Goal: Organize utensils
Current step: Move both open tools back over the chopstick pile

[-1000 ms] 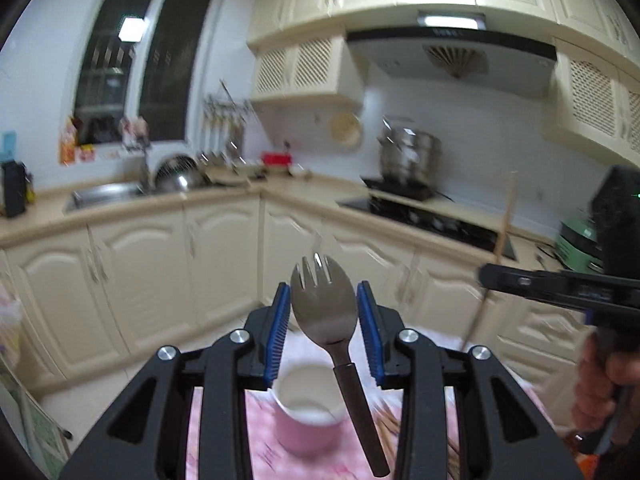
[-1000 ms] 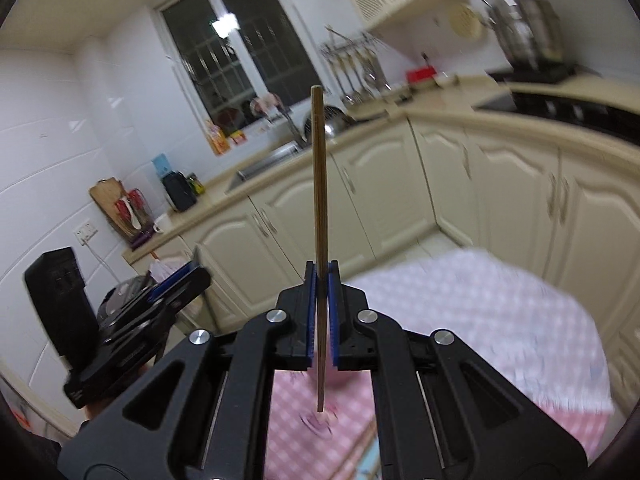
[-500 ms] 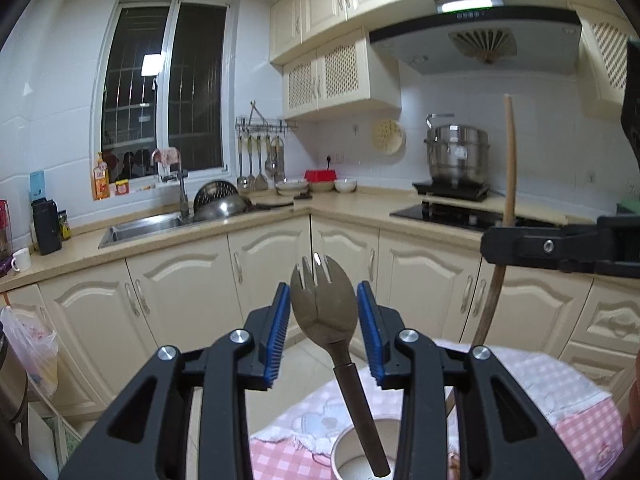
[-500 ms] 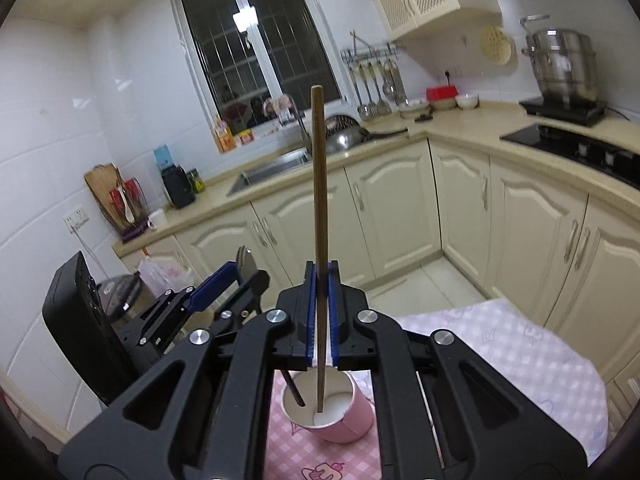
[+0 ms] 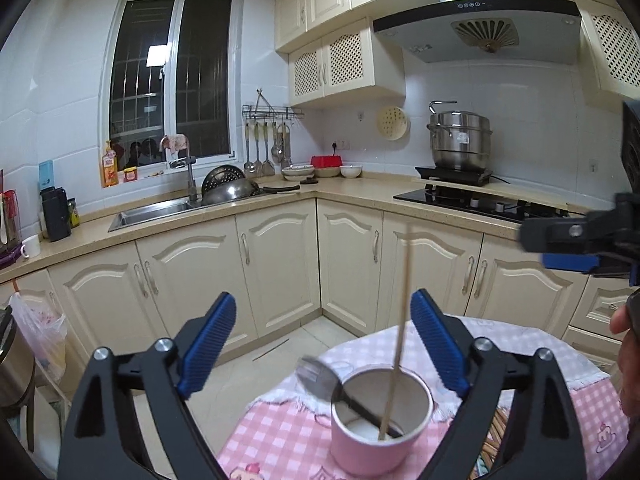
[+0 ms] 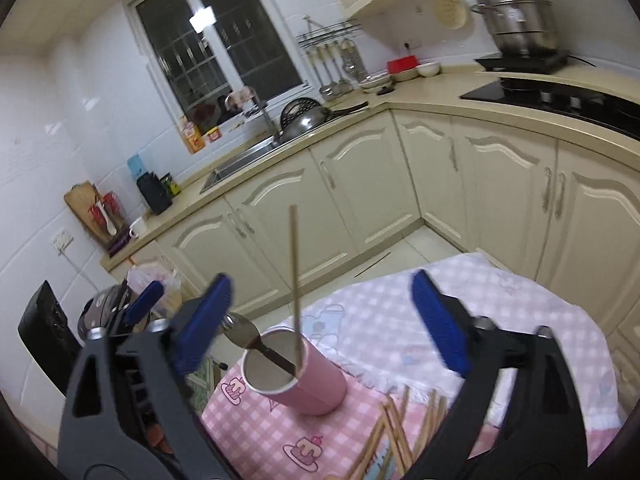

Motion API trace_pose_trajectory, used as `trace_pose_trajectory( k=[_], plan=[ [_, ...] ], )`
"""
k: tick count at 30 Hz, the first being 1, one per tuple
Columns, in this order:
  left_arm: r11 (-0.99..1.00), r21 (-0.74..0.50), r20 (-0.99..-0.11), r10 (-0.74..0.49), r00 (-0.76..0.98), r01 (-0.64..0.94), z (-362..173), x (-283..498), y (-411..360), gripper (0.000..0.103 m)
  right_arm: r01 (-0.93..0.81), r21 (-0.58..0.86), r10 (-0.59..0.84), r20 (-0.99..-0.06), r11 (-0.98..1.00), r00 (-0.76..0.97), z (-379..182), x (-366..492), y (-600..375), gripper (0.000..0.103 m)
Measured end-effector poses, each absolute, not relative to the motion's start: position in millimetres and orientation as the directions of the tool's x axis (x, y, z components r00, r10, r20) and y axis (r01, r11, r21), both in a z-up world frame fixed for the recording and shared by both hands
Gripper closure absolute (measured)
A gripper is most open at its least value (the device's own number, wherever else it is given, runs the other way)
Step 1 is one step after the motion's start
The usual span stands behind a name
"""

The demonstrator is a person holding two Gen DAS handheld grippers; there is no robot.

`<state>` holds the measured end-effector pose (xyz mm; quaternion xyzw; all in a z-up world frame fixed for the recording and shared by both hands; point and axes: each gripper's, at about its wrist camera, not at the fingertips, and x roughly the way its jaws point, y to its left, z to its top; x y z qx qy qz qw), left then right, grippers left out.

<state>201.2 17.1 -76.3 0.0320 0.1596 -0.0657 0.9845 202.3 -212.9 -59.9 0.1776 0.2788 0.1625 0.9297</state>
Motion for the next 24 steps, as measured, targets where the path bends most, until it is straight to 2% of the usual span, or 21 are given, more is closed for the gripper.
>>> trace_pose_trajectory(
  k=[12,24],
  plan=[
    [0.989,0.007,-0.372,-0.136,0.918,0.149,-69,155,18,0.011,-0.097,0.420,0.335,-0.543,0.902,0.770,-80,160,-260,0.007],
    [0.983,-0.022,-0.468,-0.173,0.866,0.184,-93,141,9,0.011,-0.085,0.377,0.320,-0.620,0.922,0.716,-112,128,-270,0.007]
  ],
)
